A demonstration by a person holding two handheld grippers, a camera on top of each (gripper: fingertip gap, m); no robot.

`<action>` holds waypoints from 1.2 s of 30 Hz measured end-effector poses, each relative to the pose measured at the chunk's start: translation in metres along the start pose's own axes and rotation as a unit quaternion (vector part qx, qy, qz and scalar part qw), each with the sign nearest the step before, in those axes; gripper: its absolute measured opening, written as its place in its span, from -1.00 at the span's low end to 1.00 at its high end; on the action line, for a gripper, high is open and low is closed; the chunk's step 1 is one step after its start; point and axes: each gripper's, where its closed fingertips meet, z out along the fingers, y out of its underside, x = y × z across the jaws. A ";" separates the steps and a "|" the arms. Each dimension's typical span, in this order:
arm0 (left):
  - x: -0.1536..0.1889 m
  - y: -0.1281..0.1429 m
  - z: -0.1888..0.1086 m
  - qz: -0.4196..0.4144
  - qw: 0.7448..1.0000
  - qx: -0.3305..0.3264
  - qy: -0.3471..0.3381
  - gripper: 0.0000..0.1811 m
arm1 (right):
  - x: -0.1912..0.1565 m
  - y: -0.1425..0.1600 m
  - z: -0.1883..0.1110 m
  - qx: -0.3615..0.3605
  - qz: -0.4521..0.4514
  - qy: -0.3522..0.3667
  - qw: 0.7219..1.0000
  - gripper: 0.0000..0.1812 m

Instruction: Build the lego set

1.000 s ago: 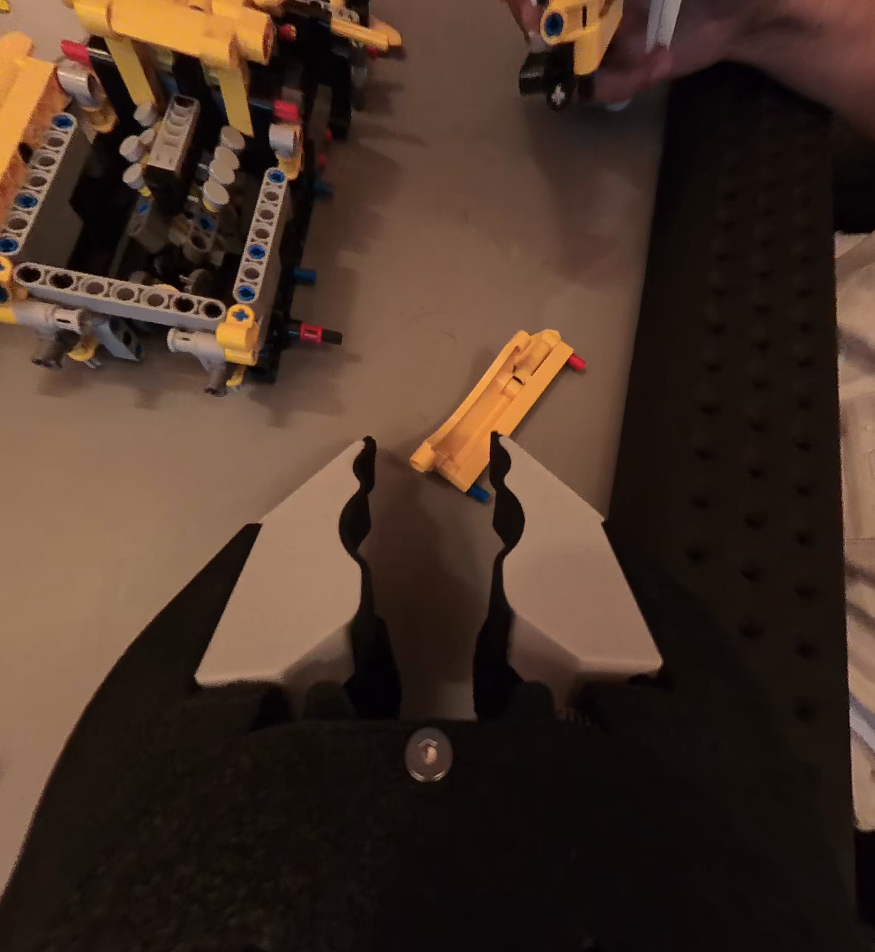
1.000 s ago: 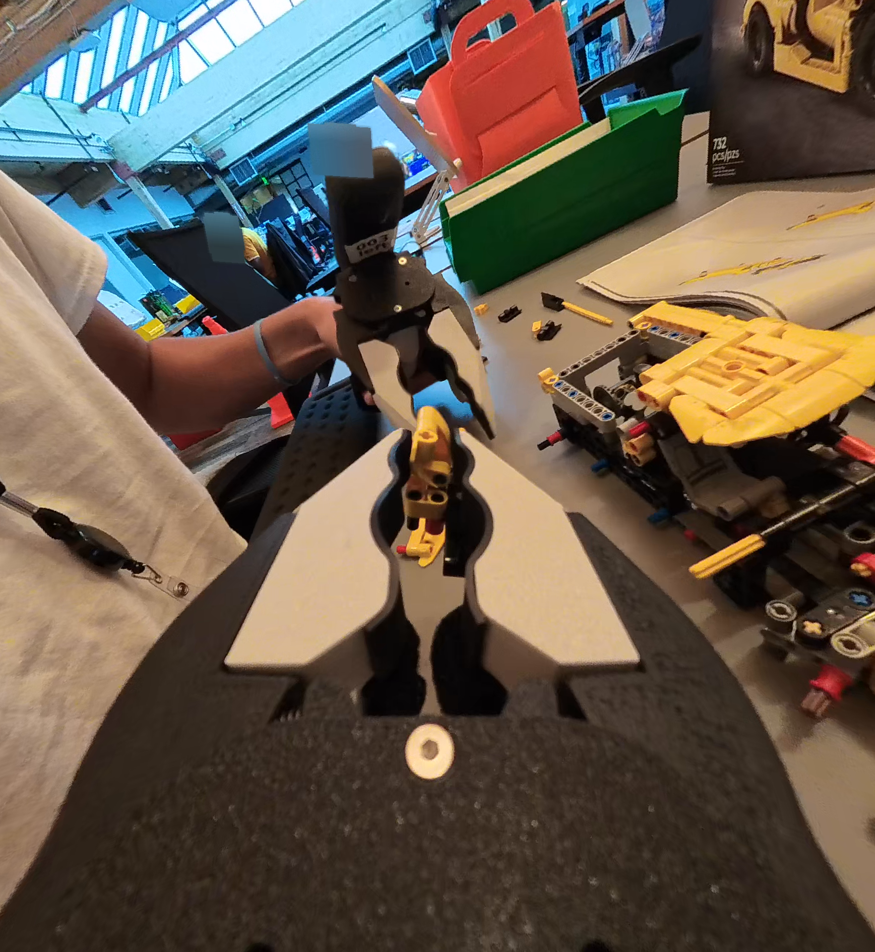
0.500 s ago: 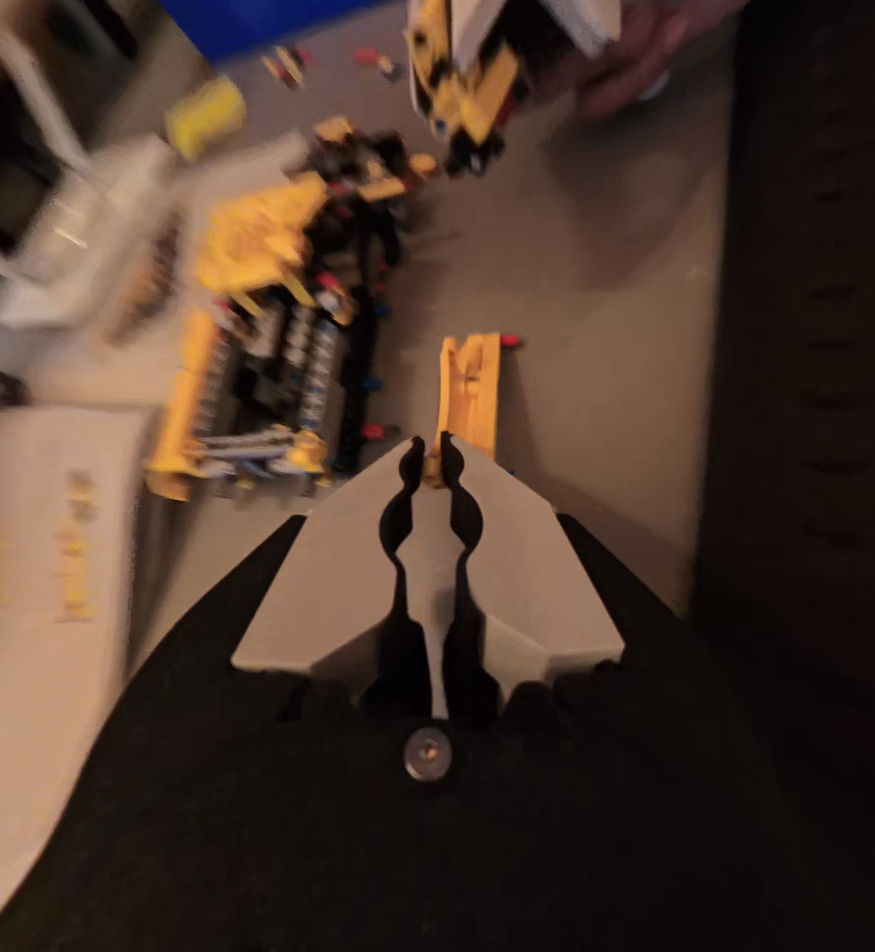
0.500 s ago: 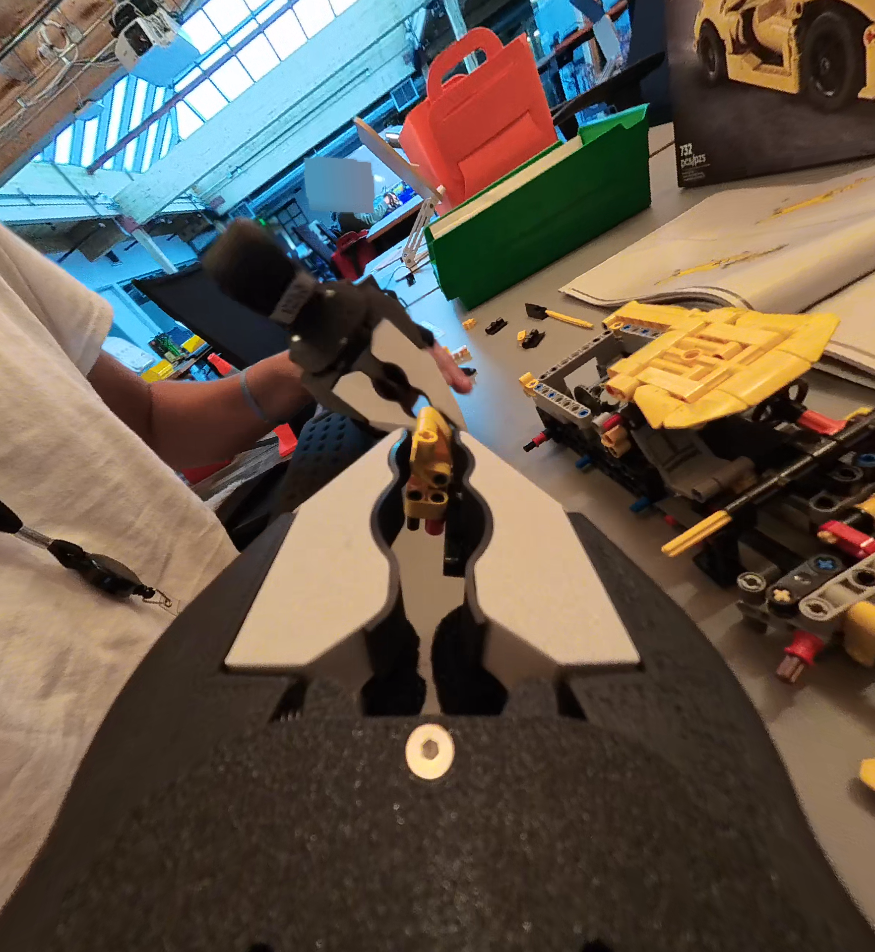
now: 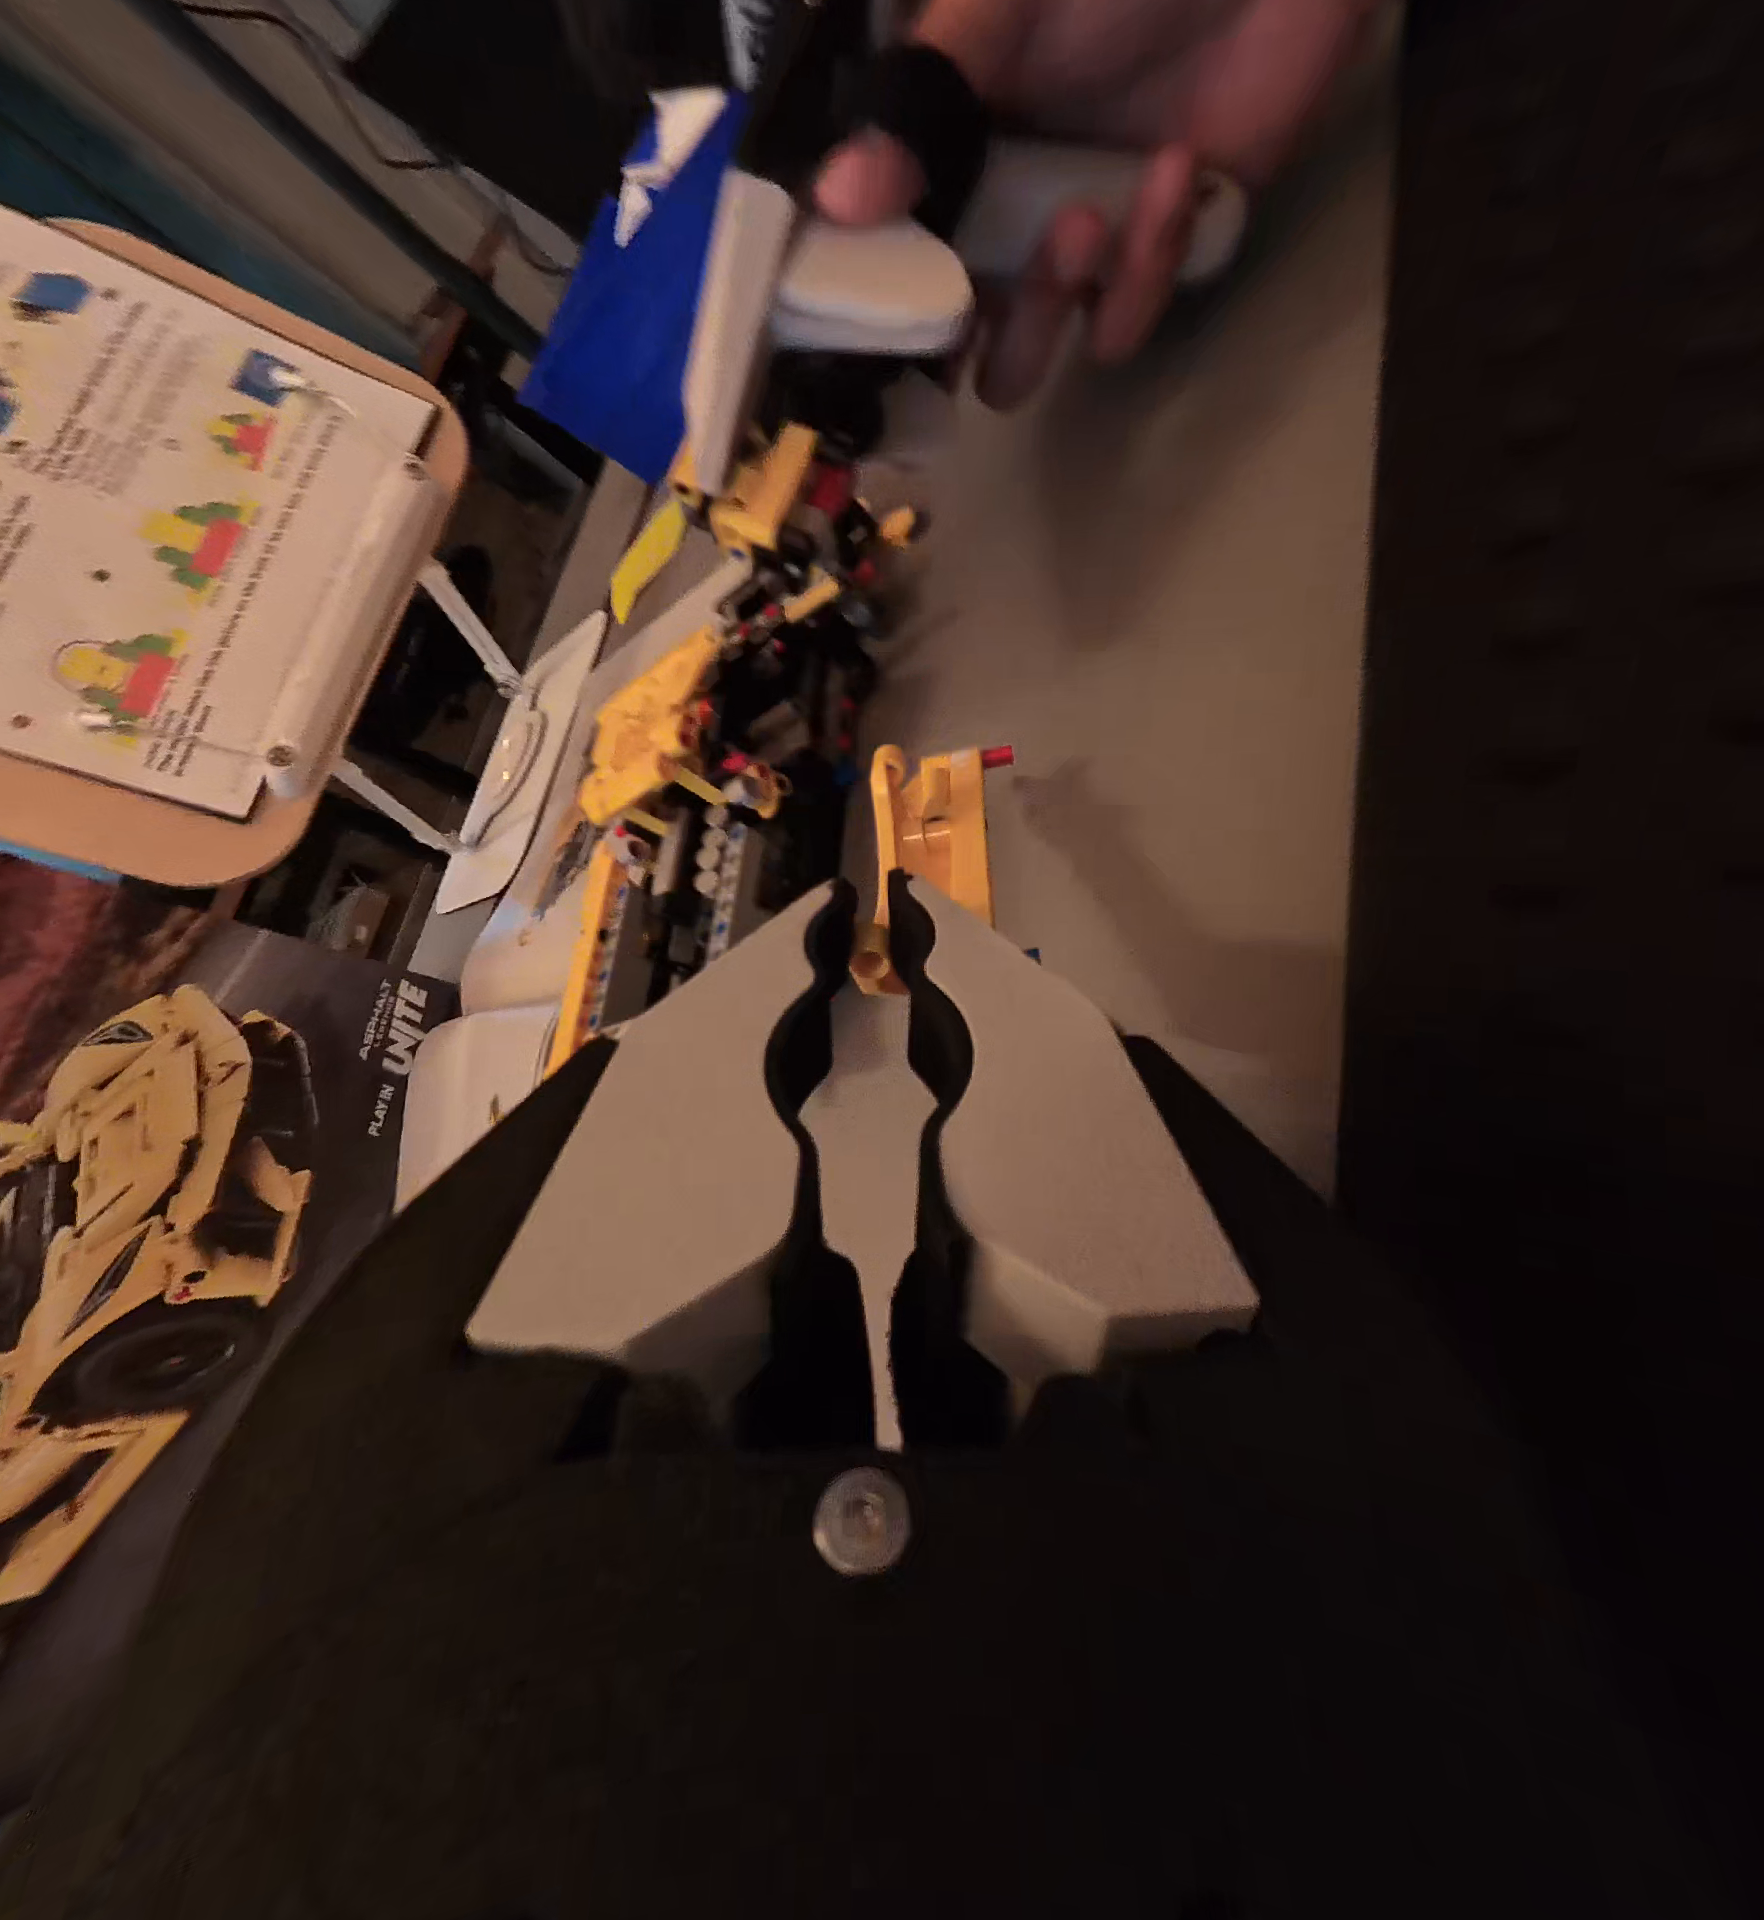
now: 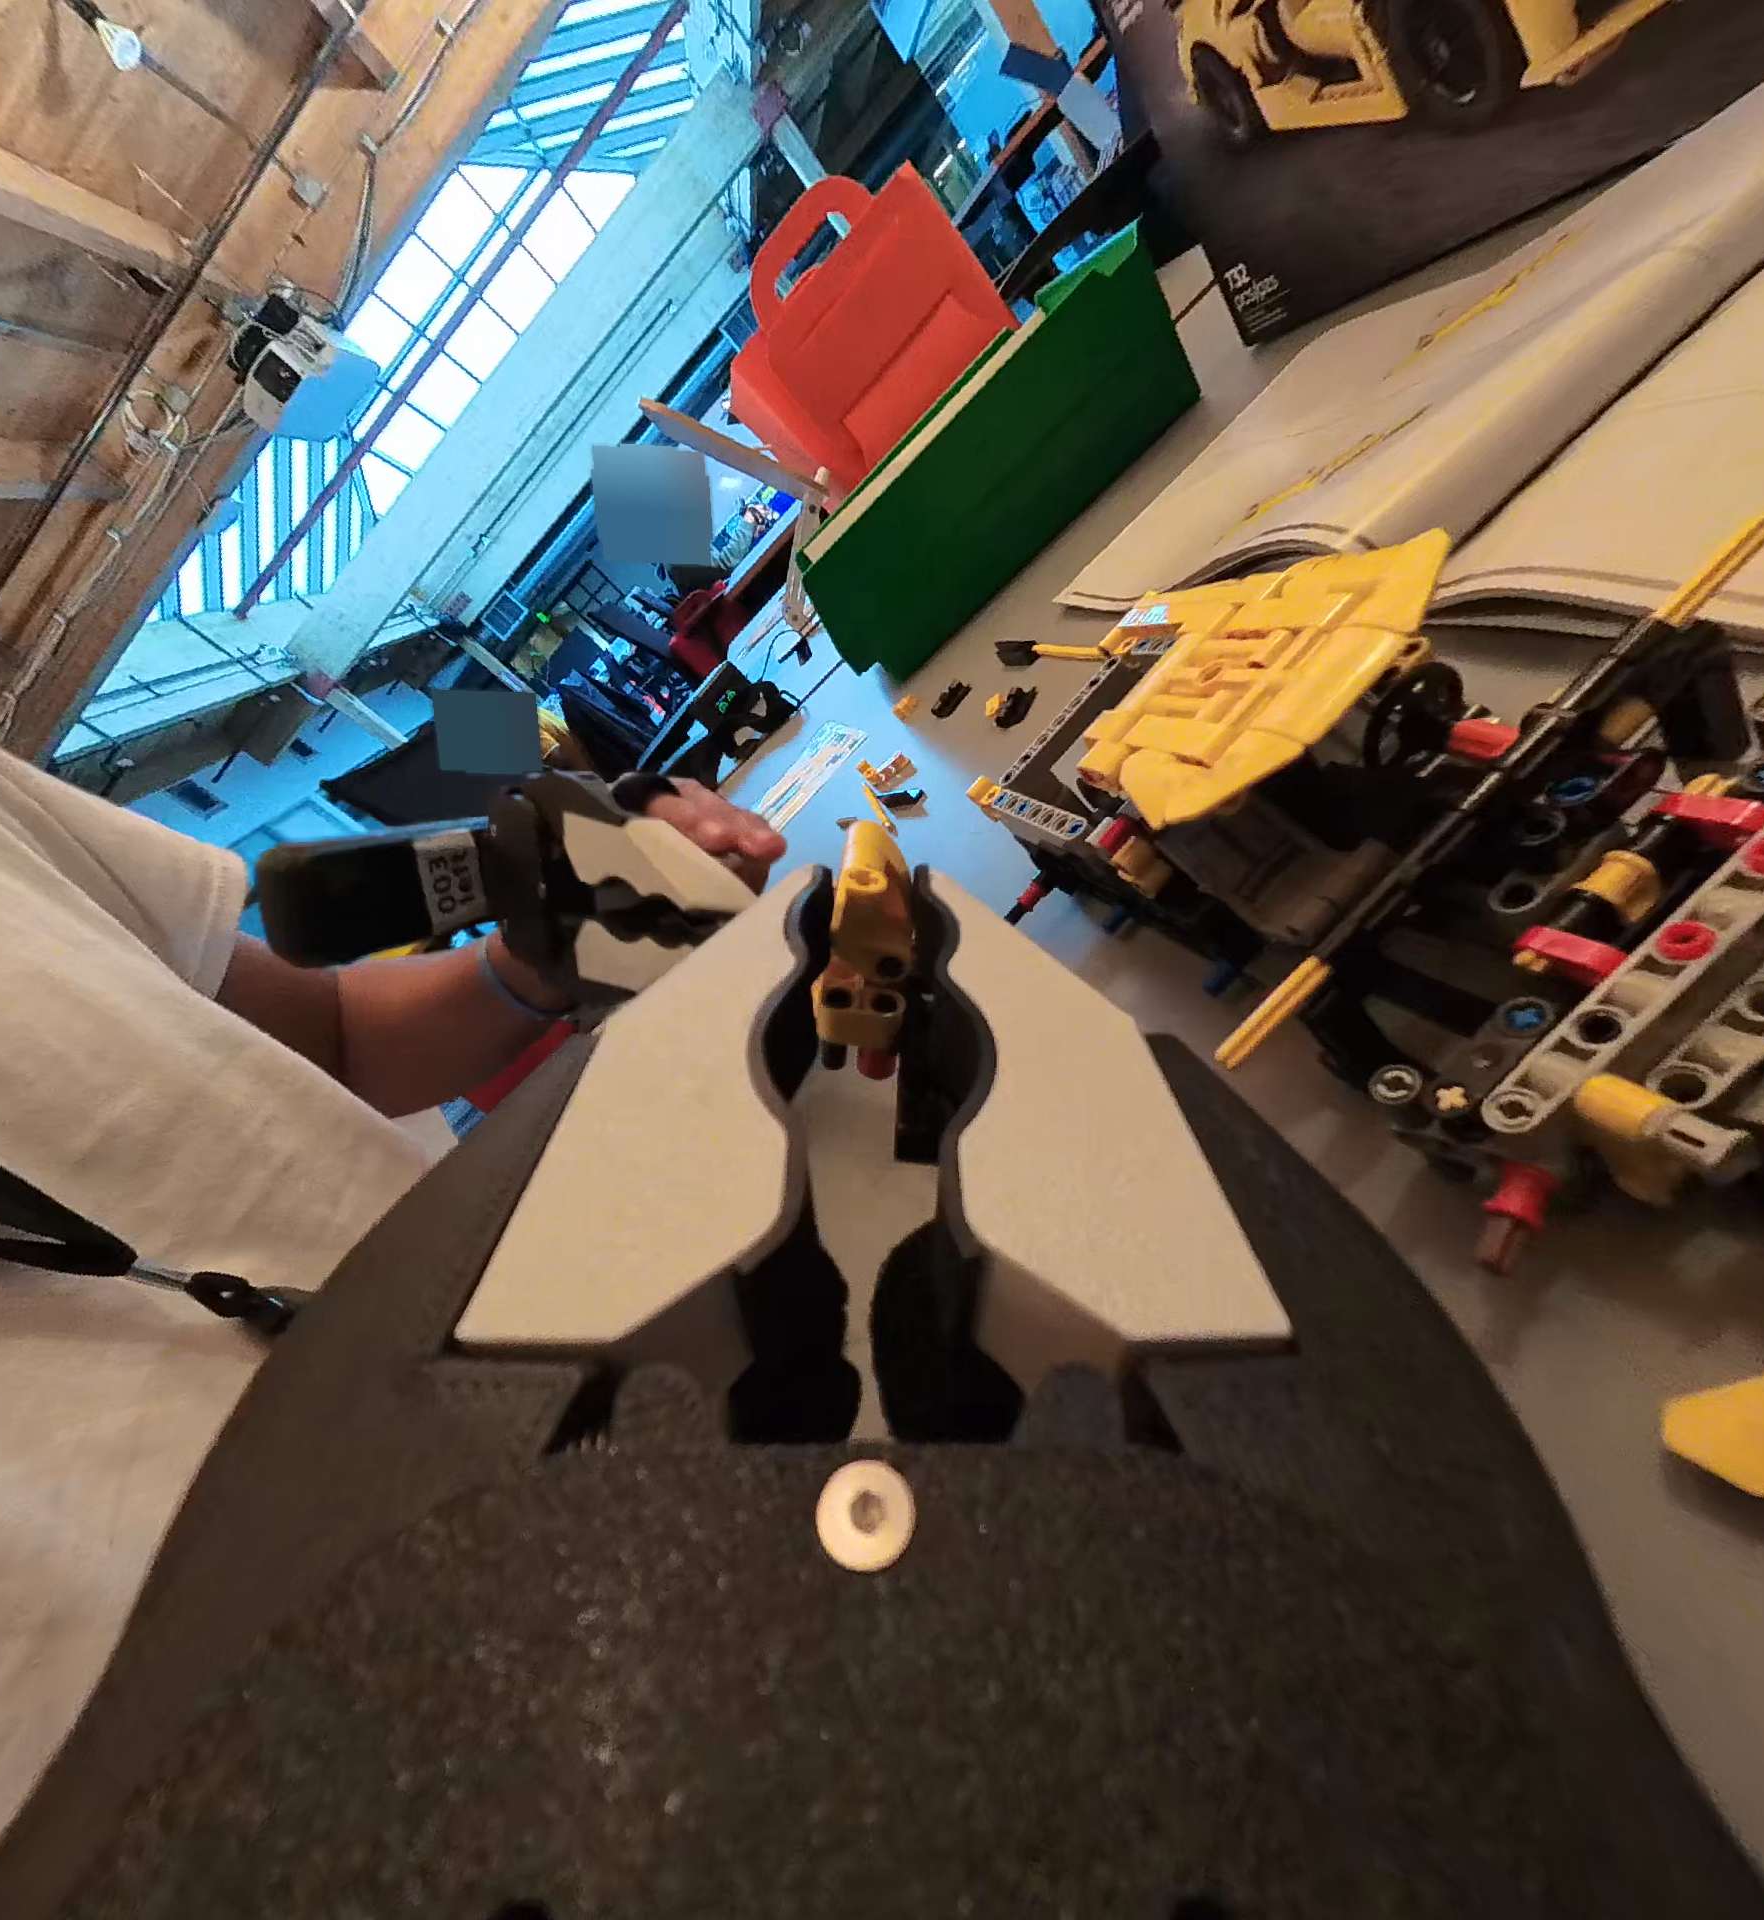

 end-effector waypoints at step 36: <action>0.026 0.015 0.043 -0.290 0.932 -0.041 0.213 -0.93 | -0.009 0.015 0.006 -0.030 0.006 -0.017 0.999 -0.84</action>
